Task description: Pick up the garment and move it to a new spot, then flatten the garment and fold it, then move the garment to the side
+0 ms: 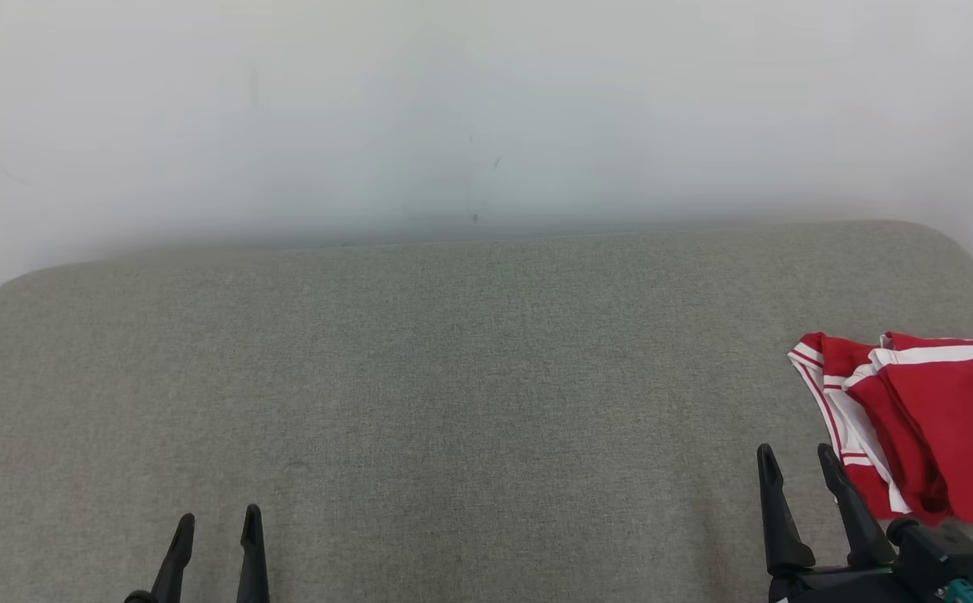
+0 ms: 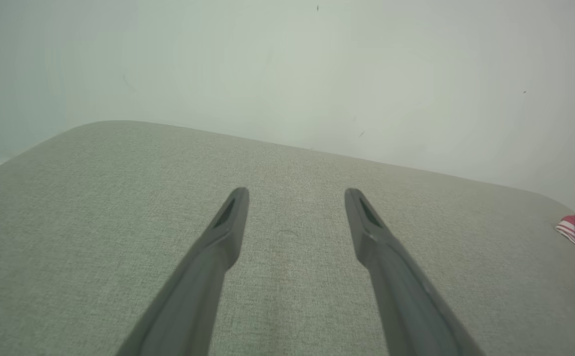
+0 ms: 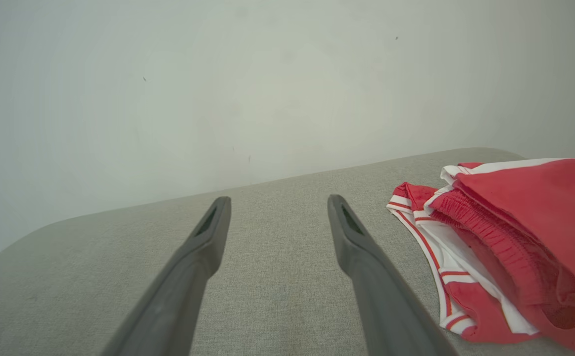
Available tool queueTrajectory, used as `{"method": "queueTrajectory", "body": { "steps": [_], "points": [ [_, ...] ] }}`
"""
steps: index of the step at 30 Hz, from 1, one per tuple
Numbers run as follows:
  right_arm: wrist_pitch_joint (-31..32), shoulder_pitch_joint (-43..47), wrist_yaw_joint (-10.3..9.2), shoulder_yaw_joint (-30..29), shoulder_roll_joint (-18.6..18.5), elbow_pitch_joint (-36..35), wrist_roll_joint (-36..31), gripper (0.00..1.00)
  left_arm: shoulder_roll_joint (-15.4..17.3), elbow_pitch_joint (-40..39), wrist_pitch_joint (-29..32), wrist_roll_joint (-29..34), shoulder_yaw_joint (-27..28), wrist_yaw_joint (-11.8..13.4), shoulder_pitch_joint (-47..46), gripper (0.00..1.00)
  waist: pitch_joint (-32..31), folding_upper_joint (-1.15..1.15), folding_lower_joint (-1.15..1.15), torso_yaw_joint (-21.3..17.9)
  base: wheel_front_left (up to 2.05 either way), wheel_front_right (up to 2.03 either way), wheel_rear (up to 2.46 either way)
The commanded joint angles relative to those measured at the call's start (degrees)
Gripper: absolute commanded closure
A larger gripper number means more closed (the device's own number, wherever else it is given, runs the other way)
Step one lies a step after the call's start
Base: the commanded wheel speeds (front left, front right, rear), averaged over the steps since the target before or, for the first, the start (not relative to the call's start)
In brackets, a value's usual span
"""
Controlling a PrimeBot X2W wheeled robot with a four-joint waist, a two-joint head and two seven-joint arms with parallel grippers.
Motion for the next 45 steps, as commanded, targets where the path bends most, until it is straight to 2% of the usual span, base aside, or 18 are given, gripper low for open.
{"method": "queueTrajectory", "body": {
  "steps": [1,24,25,29,45],
  "points": [
    [0.15,0.47,-0.13,0.05,0.29,-0.52,-0.3,0.0,0.07,-0.01,-0.01,0.09,0.27,-0.29,0.71,0.0,0.03,0.0,0.0,-0.07,0.0,0.0,0.0],
    [1.76,1.21,-0.13,1.63,0.93,-2.48,-0.48,0.0,0.07,-1.41,-0.01,-0.89,0.22,0.04,0.88,0.0,0.64,0.0,0.0,-0.22,0.0,0.0,0.0],
    [1.79,0.6,0.0,1.65,0.81,-2.3,-0.18,1.0,0.0,-1.14,0.01,-0.55,0.11,-0.11,0.49,1.0,0.65,0.0,0.0,-0.23,0.0,0.0,0.0],
    [1.9,1.76,0.0,1.79,0.85,-0.17,-0.06,1.0,-0.32,1.05,0.11,-0.57,-0.07,-0.11,1.16,1.0,0.66,0.0,0.0,-0.23,0.0,0.0,0.0],
    [5.45,0.05,-0.01,-0.17,1.03,0.31,16.02,1.0,-0.23,2.05,4.67,-16.95,1.18,-0.83,-1.44,1.0,0.75,0.0,0.0,-0.21,0.0,0.0,0.0]
  ]
}}
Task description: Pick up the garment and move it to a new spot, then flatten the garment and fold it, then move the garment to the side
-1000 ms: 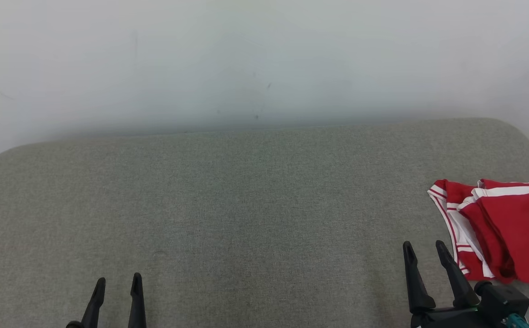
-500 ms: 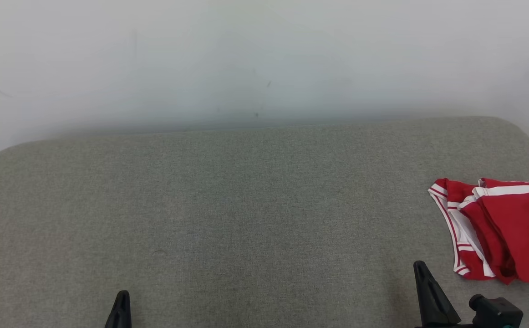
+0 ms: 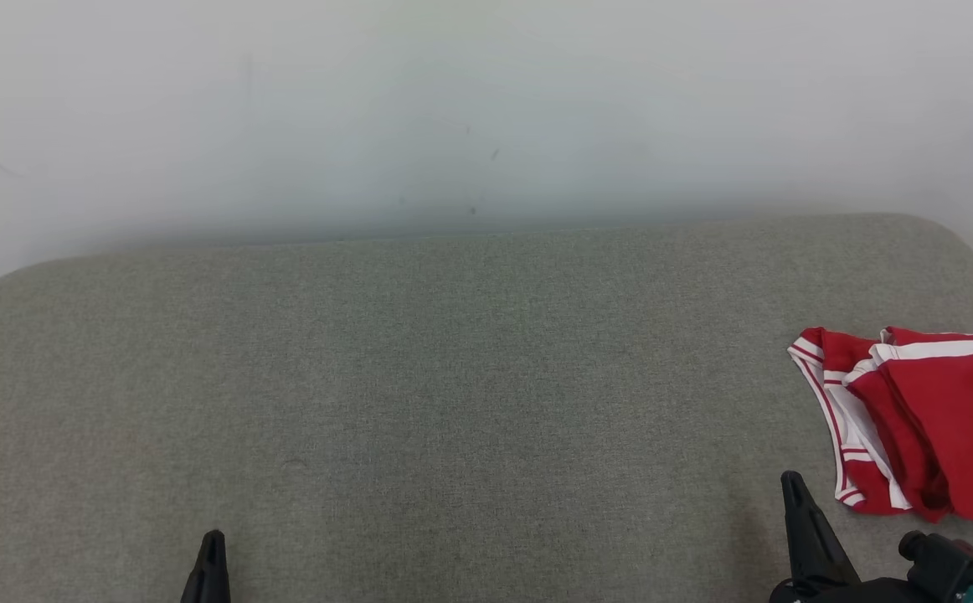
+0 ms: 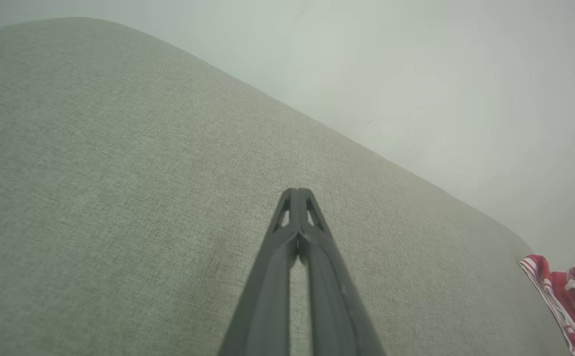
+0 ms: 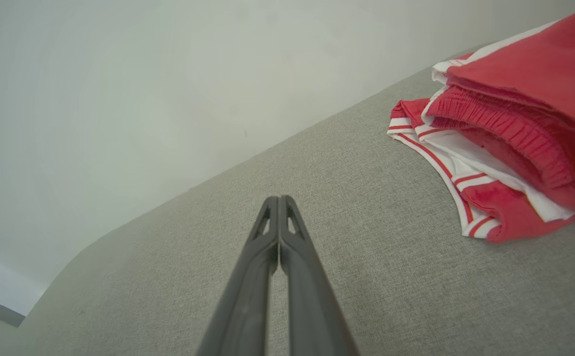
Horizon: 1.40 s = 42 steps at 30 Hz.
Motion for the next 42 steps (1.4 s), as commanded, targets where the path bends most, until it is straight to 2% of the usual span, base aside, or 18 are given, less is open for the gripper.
{"method": "queueTrajectory", "body": {
  "steps": [1,12,42],
  "points": [
    [0.51,-1.39,-0.02,-0.49,-0.01,-0.68,2.07,1.0,0.2,-0.65,0.4,-2.38,0.39,-0.34,-1.58,1.0,0.01,0.0,0.0,0.0,0.0,0.0,0.0],
    [2.83,-2.47,-0.03,-1.84,0.19,-0.35,12.06,1.0,0.27,-0.1,3.22,-12.69,1.12,-0.79,-3.16,1.0,0.07,0.0,0.0,0.02,0.0,0.0,0.0],
    [7.57,-4.54,-0.05,-4.71,0.77,0.33,31.36,1.0,0.4,1.1,8.81,-32.74,2.59,-1.65,-6.25,1.0,0.24,0.0,0.0,0.06,0.0,0.0,0.0]
  ]
}}
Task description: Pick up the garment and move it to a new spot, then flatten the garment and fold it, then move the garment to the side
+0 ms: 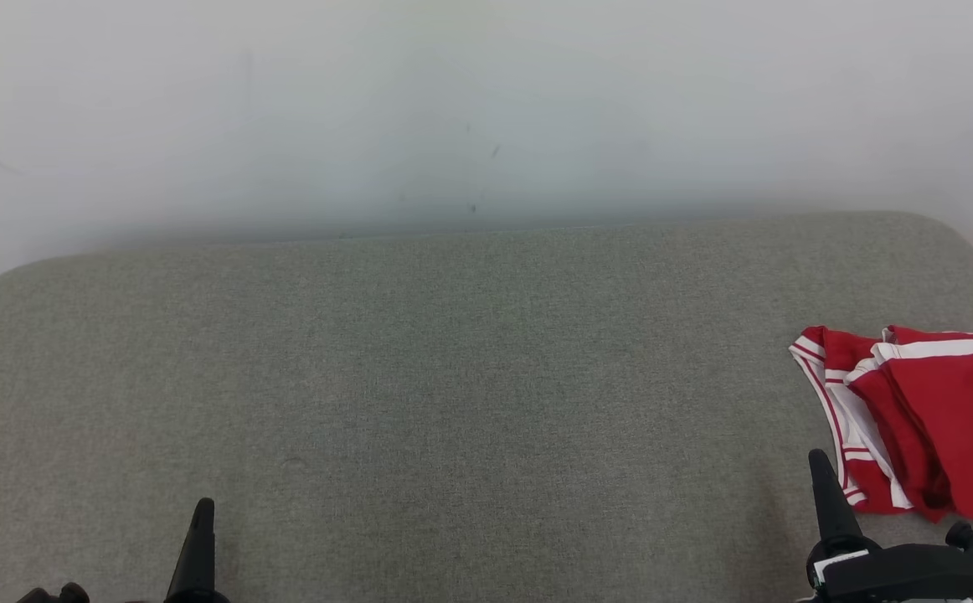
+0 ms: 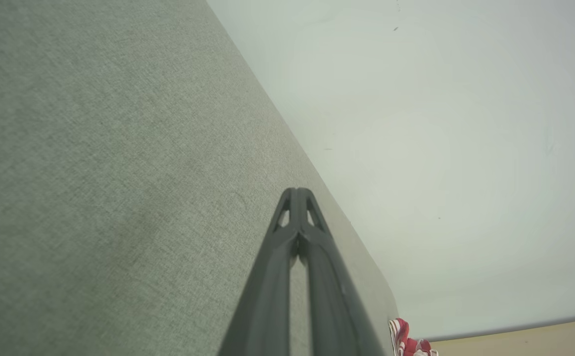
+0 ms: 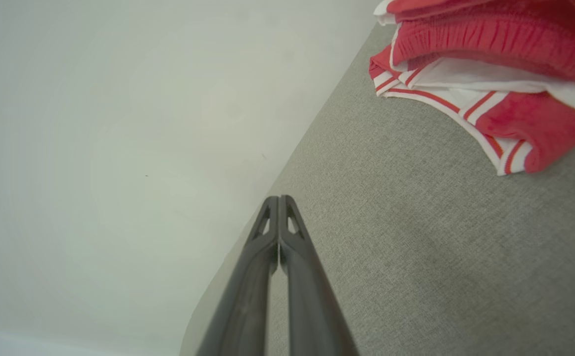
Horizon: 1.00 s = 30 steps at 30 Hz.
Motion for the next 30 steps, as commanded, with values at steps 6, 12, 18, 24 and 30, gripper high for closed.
{"method": "queueTrajectory", "body": {
  "steps": [6,12,18,24,30],
  "points": [
    [1.12,-1.4,-0.06,-0.87,0.21,-0.35,4.61,1.0,0.33,-0.13,1.18,-4.83,0.52,-0.4,-1.88,1.0,0.04,0.0,0.0,0.01,0.0,0.0,0.0],
    [1.93,-1.67,-0.07,-1.39,0.33,-0.21,7.75,1.0,0.35,0.07,2.12,-8.14,0.76,-0.58,-2.34,1.0,0.07,0.0,0.0,0.02,0.0,0.0,0.0],
    [2.62,-1.94,-0.07,-1.79,0.42,-0.11,10.17,1.0,0.37,0.26,2.88,-10.67,0.97,-0.61,-2.75,1.0,0.1,0.0,0.0,0.03,0.0,0.0,0.0],
    [3.29,-2.3,-0.08,-2.26,0.55,0.0,12.99,1.0,0.38,0.44,3.73,-13.63,1.18,-0.77,-3.15,1.0,0.13,0.0,0.0,0.03,0.0,0.0,0.0],
    [4.08,-2.58,-0.08,-2.72,0.67,0.11,15.68,1.0,0.4,0.63,4.55,-16.62,1.4,-0.94,-3.67,1.0,0.16,0.0,0.0,0.04,0.0,0.0,0.0]
  ]
}}
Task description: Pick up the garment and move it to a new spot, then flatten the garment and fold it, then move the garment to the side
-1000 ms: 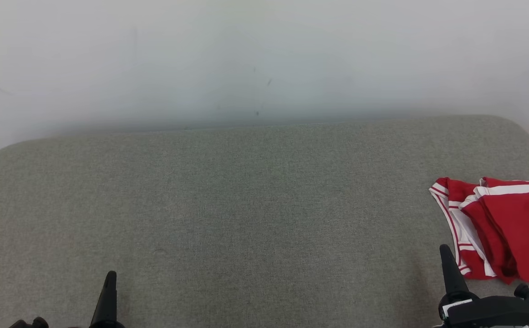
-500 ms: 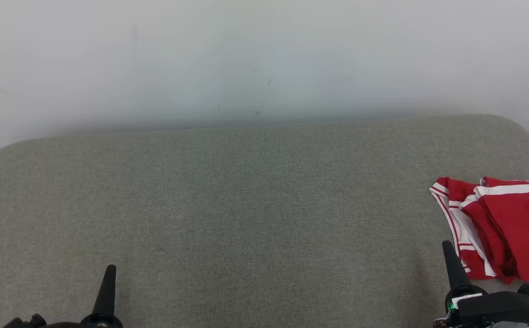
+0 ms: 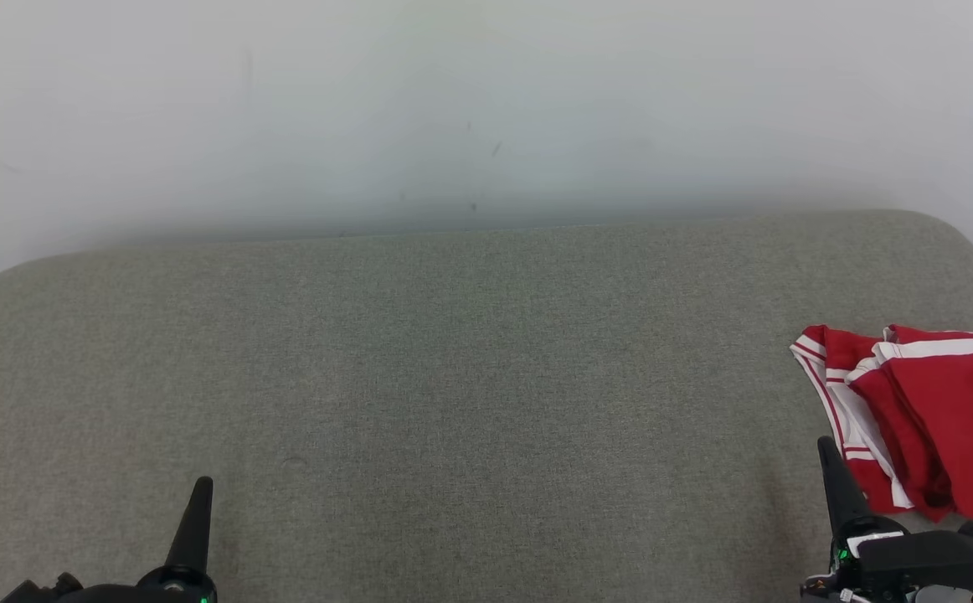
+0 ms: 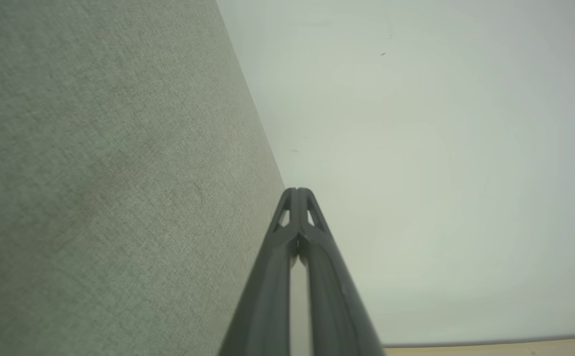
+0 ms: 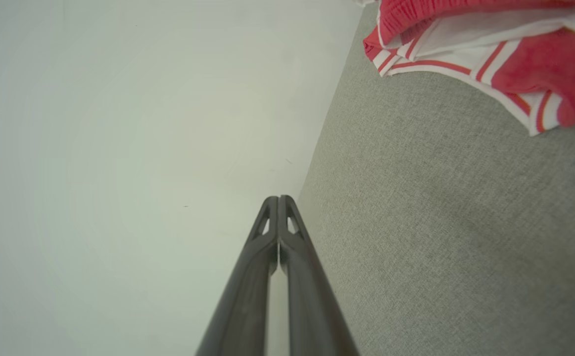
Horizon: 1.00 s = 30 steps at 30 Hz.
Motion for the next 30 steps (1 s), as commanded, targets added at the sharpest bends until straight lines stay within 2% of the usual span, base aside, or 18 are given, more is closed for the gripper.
{"method": "queueTrajectory", "body": {
  "steps": [1,30],
  "points": [
    [0.3,-0.88,-0.08,-0.32,0.12,-0.24,0.96,1.0,0.29,-0.15,0.34,-1.06,0.34,-0.4,-1.26,1.0,0.01,0.0,0.0,0.0,0.0,0.0,0.0],
    [3.36,-1.92,-0.11,-2.27,0.66,0.28,12.16,1.0,0.37,0.64,3.7,-13.09,1.17,-0.93,-2.94,1.0,0.17,0.0,0.0,0.04,0.0,0.0,0.0]
  ]
}}
